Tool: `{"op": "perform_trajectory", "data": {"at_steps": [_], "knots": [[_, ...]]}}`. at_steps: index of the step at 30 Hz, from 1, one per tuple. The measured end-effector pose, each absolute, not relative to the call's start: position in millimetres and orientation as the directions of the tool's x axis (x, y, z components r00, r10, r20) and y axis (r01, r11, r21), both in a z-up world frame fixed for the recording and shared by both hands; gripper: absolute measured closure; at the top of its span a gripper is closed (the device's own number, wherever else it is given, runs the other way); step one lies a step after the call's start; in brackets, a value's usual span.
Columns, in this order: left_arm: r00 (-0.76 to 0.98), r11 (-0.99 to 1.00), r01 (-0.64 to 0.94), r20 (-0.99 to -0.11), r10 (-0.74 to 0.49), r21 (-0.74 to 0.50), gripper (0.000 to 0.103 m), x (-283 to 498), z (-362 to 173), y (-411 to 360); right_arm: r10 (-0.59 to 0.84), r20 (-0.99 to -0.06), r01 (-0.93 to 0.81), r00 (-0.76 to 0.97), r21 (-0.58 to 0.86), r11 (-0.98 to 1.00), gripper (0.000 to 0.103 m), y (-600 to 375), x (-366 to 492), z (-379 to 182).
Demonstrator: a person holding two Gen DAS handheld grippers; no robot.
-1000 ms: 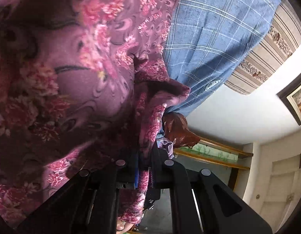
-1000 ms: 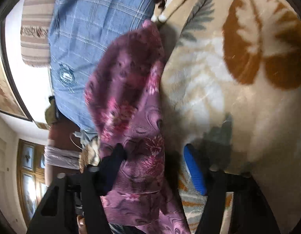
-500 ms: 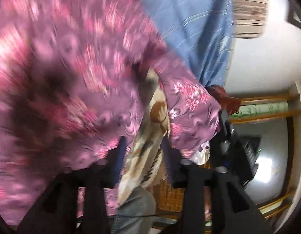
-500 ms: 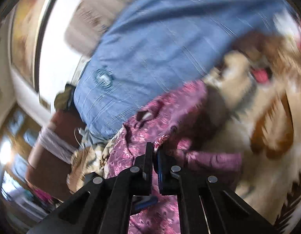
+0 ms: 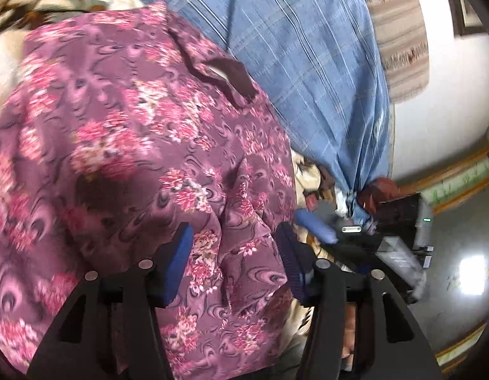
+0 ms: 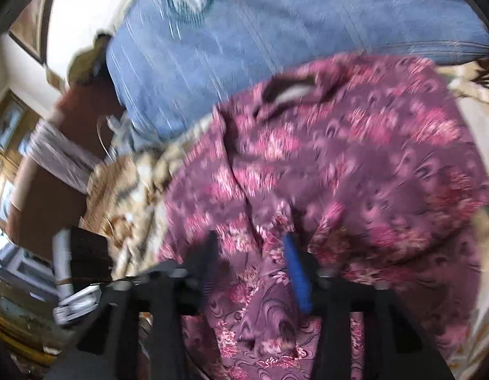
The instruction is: Fold small clothes
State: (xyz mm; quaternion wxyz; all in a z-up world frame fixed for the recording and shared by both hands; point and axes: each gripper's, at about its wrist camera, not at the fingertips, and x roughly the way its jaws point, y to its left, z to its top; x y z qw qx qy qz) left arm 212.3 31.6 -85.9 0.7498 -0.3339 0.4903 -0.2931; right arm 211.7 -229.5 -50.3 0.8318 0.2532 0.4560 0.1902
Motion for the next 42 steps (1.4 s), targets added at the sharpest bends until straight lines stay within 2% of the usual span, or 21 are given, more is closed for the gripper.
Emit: {"op": "perform_trajectory", "data": {"at_steps": [1,2,6,8,10,14,16,17,20,24,28,33,34,36,38,42], "knots": [[0.325,0.602,0.128,-0.54,-0.777,-0.788,0.046,217,-85,23,0.532,-0.642,-0.084,0.552,0.592,0.802,0.036,-241,203,-41],[0.305,0.591,0.14,-0.533,-0.789,-0.795,0.046,219,-85,15,0.511,-0.646,-0.076,0.568,0.577,0.813,0.034,-248,202,-35],[0.244,0.567,0.225,-0.517,-0.82,-0.793,0.035,211,-75,-24,0.402,-0.701,0.034,0.589,0.518,0.854,0.034,-288,222,-32],[0.255,0.635,0.288,-0.582,-0.772,-0.717,0.035,199,-70,-47,0.376,-0.736,0.103,0.563,0.514,0.852,0.034,-305,249,-42],[0.338,0.724,0.346,-0.641,-0.689,-0.596,0.034,181,-67,-67,0.342,-0.788,0.18,0.513,0.488,0.854,0.034,-313,284,-56],[0.421,0.82,0.402,-0.713,-0.561,-0.407,0.036,172,-76,-90,0.318,-0.865,0.219,0.388,0.421,0.88,0.036,-304,340,-84],[0.418,0.834,0.403,-0.735,-0.534,-0.378,0.074,174,-81,-85,0.309,-0.895,0.242,0.321,0.393,0.887,0.038,-300,351,-100],[0.405,0.832,0.392,-0.738,-0.539,-0.393,0.094,176,-83,-79,0.31,-0.905,0.248,0.29,0.384,0.889,0.046,-297,351,-105],[0.36,0.77,0.338,-0.682,-0.637,-0.541,0.095,187,-85,-44,0.353,-0.879,0.228,0.322,0.434,0.872,0.049,-293,321,-99],[0.284,0.611,0.181,-0.554,-0.783,-0.771,0.096,206,-99,-8,0.386,-0.85,0.214,0.358,0.478,0.852,0.045,-294,260,-93],[0.264,0.525,0.056,-0.495,-0.828,-0.849,0.096,215,-120,16,0.373,-0.838,0.297,0.399,0.503,0.812,0.043,-311,214,-98],[0.254,0.418,-0.003,-0.405,-0.878,-0.908,0.097,218,-126,25,0.372,-0.835,0.406,0.406,0.53,0.745,0.044,-318,213,-133],[0.258,0.396,-0.004,-0.383,-0.887,-0.918,0.097,217,-123,28,0.372,-0.813,0.407,0.447,0.555,0.725,0.047,-319,217,-135],[0.272,0.333,-0.001,-0.32,-0.907,-0.943,0.097,217,-113,35,0.349,-0.799,0.41,0.49,0.565,0.716,0.101,-322,221,-130],[0.301,0.307,0.031,-0.284,-0.911,-0.951,0.098,213,-90,46,0.364,-0.756,0.41,0.543,0.618,0.671,0.098,-326,209,-115],[0.336,0.314,0.089,-0.268,-0.903,-0.945,0.097,192,-46,67,0.391,-0.682,0.283,0.618,0.658,0.698,0.098,-309,181,-60]]}}
